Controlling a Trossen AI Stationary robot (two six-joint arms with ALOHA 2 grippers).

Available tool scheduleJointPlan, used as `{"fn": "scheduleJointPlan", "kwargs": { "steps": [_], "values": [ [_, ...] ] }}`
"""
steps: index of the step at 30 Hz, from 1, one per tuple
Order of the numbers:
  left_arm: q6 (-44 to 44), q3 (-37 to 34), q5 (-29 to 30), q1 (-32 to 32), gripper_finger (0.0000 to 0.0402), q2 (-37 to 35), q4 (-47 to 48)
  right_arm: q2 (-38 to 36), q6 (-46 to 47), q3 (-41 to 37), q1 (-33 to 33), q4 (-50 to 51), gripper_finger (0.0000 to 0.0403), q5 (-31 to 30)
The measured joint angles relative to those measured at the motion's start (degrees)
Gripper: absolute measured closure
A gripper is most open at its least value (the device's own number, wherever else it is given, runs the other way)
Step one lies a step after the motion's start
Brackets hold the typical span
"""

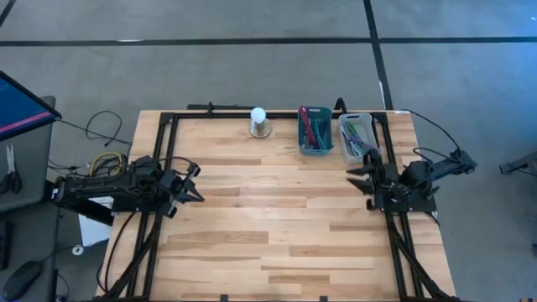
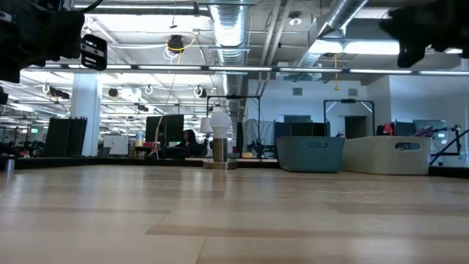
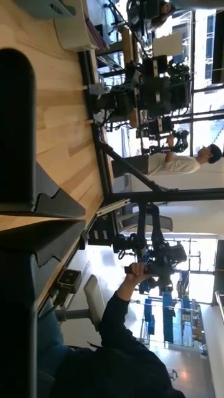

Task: Pick & Place USB Port
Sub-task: Return to Home Position

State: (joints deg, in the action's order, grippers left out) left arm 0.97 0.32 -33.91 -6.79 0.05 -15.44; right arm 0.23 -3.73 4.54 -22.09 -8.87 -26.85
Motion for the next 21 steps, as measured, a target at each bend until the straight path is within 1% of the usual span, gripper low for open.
{"fn": "scheduleJointPlan", "kwargs": {
  "steps": [2,3,6,12,21],
  "values": [
    [0.0,0.0,0.0,0.0,0.0385,0.0,0.0,0.0,-1.7,0.0,0.2,-0.9,0.0295,5.0],
    [0.0,0.0,0.0,0.0,0.0385,0.0,0.0,0.0,-2.4,0.0,0.5,-1.3,0.0295,6.2],
    [0.0,0.0,0.0,0.0,0.0385,0.0,0.0,0.0,-2.5,0.0,2.1,-1.6,0.0295,6.7],
    [0.2,0.0,0.0,0.0,0.0385,0.0,0.0,0.0,0.5,0.0,5.8,-0.1,0.0295,8.0],
    [0.5,0.0,0.0,0.0,0.0385,0.0,0.3,0.0,1.9,0.0,11.8,0.5,0.0295,12.9]
  ]
}}
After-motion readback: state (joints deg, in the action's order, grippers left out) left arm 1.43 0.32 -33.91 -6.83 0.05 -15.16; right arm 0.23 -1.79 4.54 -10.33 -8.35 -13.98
